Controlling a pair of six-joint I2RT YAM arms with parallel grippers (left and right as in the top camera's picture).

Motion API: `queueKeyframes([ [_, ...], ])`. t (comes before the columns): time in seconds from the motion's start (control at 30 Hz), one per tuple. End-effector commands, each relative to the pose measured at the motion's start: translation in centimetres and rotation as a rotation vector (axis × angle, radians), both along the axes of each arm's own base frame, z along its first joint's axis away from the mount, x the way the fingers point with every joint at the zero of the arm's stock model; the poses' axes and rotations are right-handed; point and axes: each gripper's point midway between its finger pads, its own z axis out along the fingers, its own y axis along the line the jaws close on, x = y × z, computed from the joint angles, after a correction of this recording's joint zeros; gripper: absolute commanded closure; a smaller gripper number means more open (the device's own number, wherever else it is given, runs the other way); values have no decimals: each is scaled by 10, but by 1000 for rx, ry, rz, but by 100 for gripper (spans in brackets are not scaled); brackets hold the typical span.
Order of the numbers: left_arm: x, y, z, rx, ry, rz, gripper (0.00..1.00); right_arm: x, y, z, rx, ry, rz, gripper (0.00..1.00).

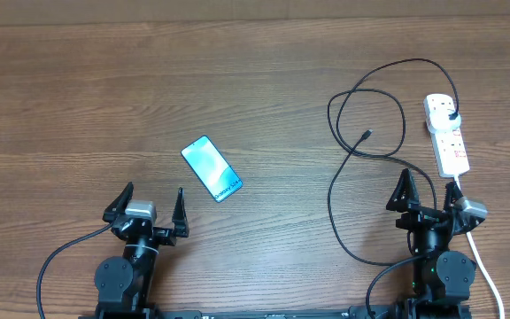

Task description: Plug charger to phone and switch on socket

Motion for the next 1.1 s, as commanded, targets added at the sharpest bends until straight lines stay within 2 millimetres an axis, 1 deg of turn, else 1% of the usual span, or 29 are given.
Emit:
queueKeyframes([
  [0.0,0,4,-2,-1,-1,20,0,0,0,-4,-8,7,-3,0],
  [0.6,0,4,-2,-1,-1,20,1,0,0,-4,-8,7,-3,0],
  [0.77,1,10,-1,4,-3,51,0,0,0,-4,-8,7,-3,0],
  [0.87,2,22,18,18,-80,121,0,0,-1,-4,-8,7,-3,0],
  [0.97,0,21,49,18,-210,121,0,0,0,-4,-8,7,-3,0],
  [1.03,-3,24,67,23,-284,135,1,0,0,-4,-8,7,-3,0],
  [1.07,-3,24,70,21,-294,139,0,0,0,-4,-8,7,-3,0],
])
